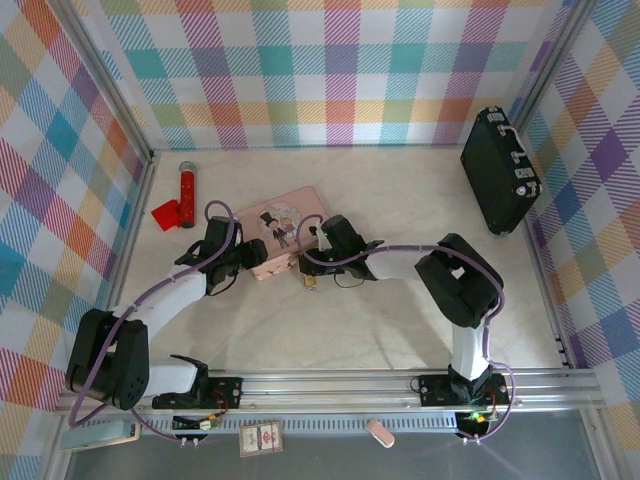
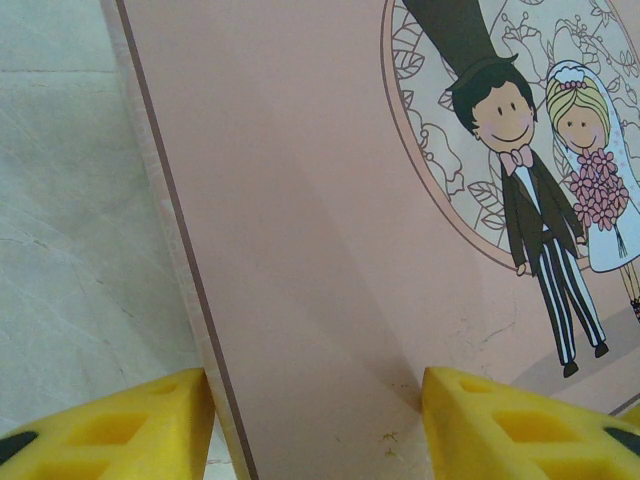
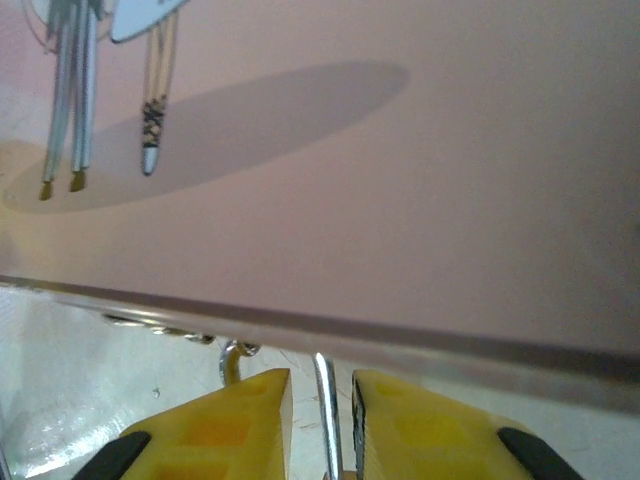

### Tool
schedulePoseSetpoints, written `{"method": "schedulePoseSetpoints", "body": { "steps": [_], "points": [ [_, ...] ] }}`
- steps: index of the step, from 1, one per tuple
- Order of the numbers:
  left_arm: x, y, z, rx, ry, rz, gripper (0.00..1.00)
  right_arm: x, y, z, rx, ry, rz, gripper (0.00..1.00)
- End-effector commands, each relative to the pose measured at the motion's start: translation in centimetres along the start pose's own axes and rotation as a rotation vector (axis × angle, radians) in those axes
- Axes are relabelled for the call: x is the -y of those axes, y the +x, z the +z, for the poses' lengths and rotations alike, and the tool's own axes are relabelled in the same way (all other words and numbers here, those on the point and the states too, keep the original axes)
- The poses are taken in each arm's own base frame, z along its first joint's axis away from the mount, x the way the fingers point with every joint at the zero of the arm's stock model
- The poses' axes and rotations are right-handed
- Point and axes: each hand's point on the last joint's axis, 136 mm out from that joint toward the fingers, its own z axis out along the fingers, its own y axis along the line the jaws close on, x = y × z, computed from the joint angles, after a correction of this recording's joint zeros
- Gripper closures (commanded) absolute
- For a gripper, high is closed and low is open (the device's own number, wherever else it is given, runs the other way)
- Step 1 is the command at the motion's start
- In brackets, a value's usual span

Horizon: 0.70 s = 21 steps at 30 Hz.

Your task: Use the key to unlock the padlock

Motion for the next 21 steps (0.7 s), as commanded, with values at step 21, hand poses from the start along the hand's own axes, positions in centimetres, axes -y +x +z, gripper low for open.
{"method": "schedulePoseSetpoints", "body": {
  "steps": [21],
  "points": [
    [0.3,1.5,0.0,-0.027,0.009,0.015,0.44,-1.1,0.2,0.0,0.080,-0.012,0.063,1.00]
  ]
}}
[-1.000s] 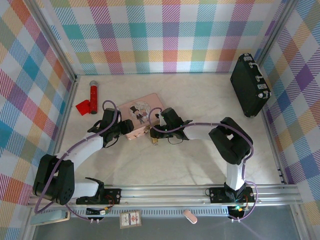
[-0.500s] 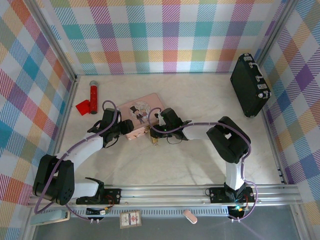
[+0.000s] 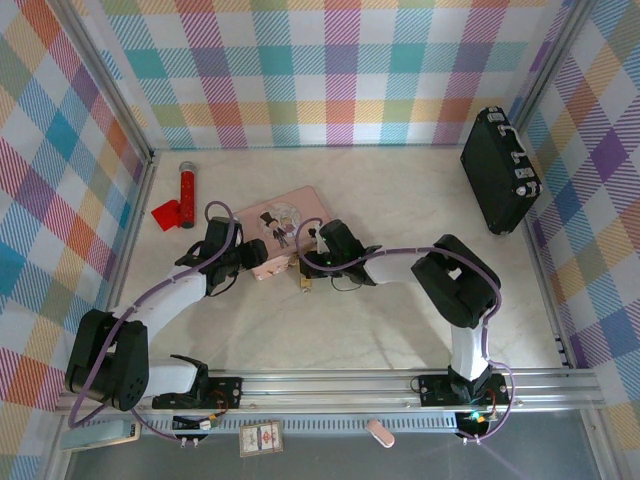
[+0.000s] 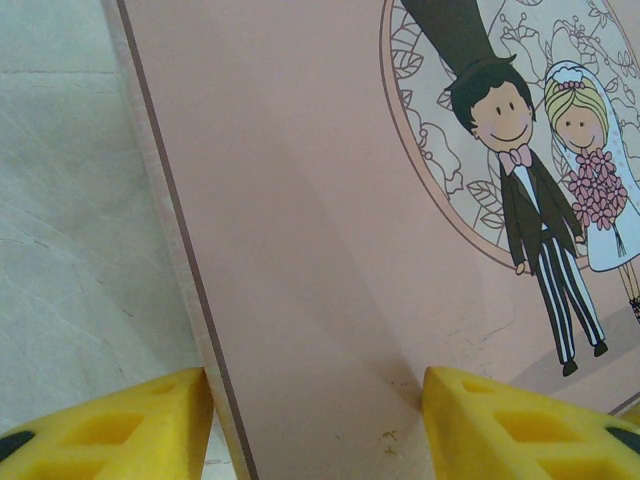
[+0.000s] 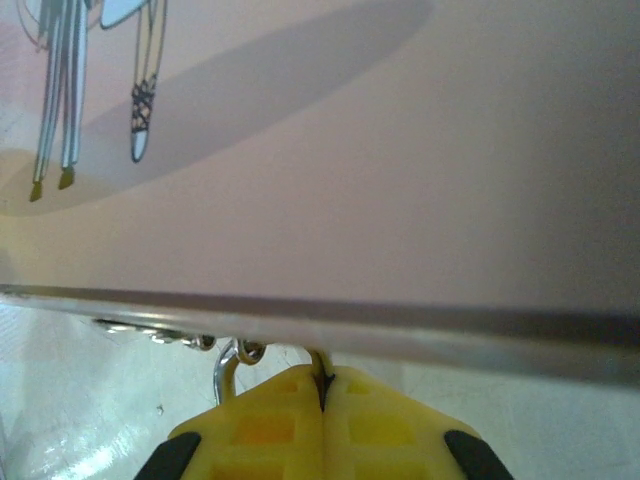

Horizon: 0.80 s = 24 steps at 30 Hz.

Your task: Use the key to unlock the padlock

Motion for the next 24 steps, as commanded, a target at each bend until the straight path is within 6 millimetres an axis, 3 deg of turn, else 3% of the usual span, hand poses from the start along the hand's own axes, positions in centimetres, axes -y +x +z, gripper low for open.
{"method": "schedulePoseSetpoints", "body": {
  "steps": [1,16,24],
  "points": [
    [0.2,1.4,0.0,-0.033,0.009,0.012,0.44,-0.5,-0.1,-0.5,0.047,-0.006,0.062,1.00],
    [1.0,2.1,0.6,-0.050,0.003,0.040,0.43,0.1,-1.5,0.5,0.234,-0.112,0.566,1.00],
    [1.3,2.1,0.7,-0.056,0.011,0.043,0.43,1.2,-1.5,0.8,0.275,-0.090,0.613,1.00]
  ]
}}
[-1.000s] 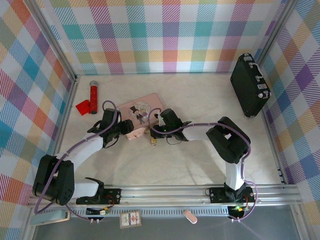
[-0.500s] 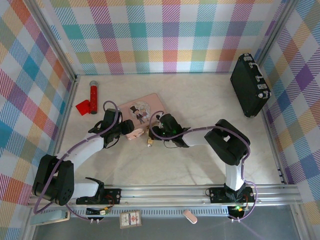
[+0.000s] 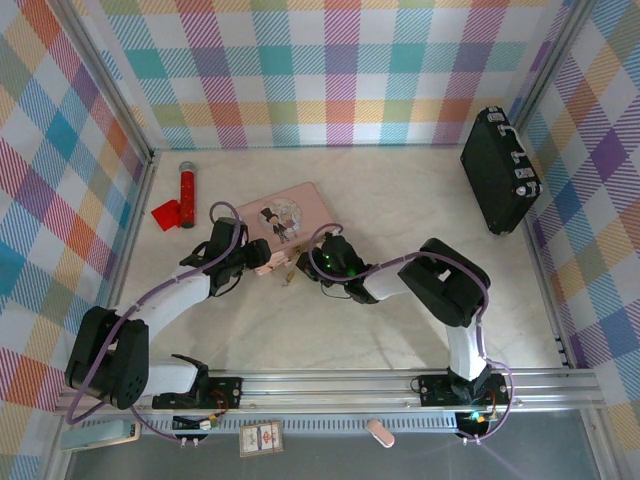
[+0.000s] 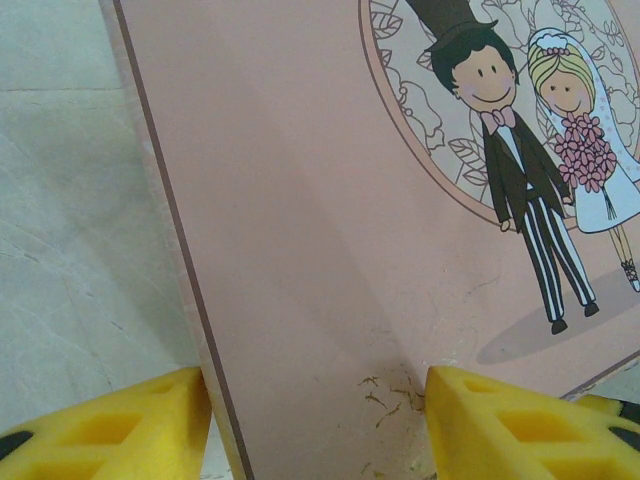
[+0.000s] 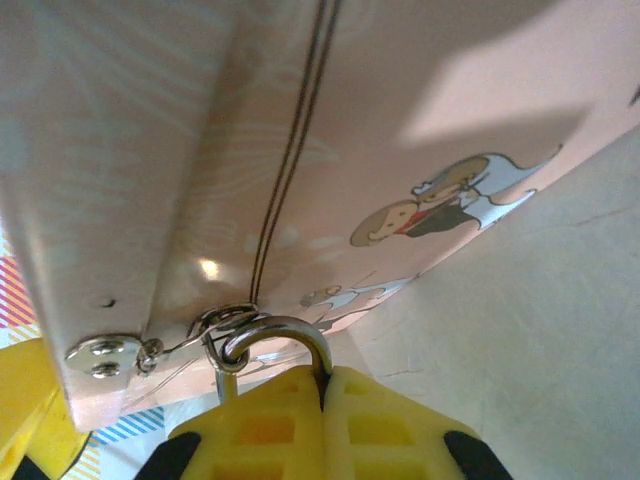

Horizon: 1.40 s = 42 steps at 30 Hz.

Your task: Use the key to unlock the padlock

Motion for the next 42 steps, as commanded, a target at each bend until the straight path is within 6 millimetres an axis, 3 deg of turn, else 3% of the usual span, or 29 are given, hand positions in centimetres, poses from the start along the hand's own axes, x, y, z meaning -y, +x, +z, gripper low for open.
{"method": "schedulePoseSetpoints", "body": {
  "steps": [1,17,31,42],
  "points": [
    [0.7,2.1,0.3,-0.080,0.029,0.021,0.43,0.9,-0.4,0.0,0.038,0.011,0.057,1.00],
    [2.6,2.8,0.5,-0.089,0.062,0.057,0.44,1.0,-2.1,-0.9,0.154,-0.034,0.191,1.00],
    [2.4,2.7,0.3,-0.085,0.050,0.061,0.44,0.1,-3.4,-1.0,0.206,-0.096,0.314,1.00],
    [2.3,2.8,0.5,-0.088,0.044,0.062,0.44,1.1,-3.6,-1.4,0.226,-0.075,0.327,1.00]
  ]
}}
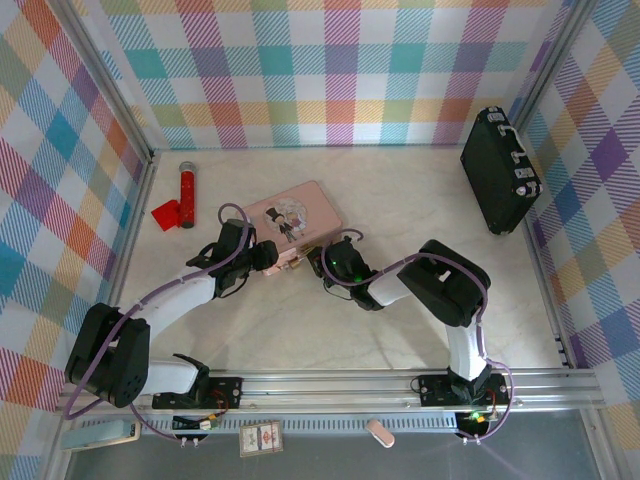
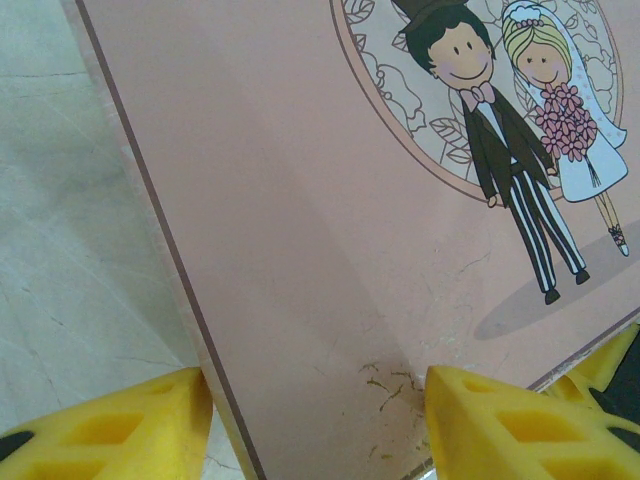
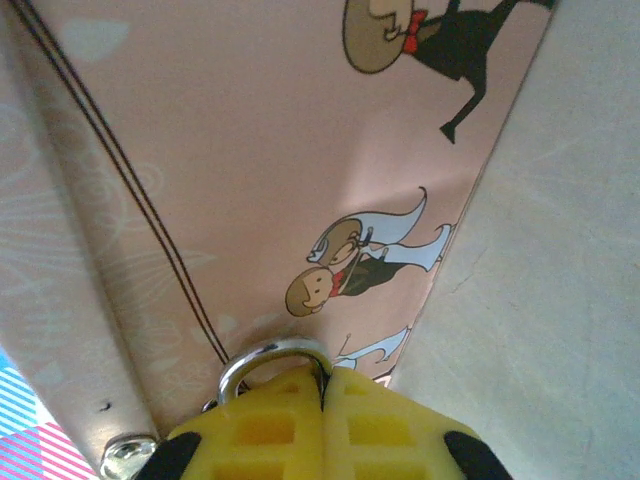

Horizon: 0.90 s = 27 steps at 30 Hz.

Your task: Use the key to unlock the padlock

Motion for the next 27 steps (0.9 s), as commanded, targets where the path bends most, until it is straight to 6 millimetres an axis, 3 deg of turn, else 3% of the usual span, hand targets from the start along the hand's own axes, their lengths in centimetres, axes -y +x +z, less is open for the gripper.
{"method": "schedulePoseSetpoints", "body": {
  "steps": [1,27],
  "points": [
    [0.6,1.9,0.3,-0.083,0.015,0.031,0.43,-0.2,-0.9,-0.1,0.032,-0.031,0.020,1.00],
    [0.2,2.0,0.5,-0.087,-0.007,0.037,0.42,1.1,-3.0,-2.1,0.091,0.015,-0.031,1.00]
  ]
}}
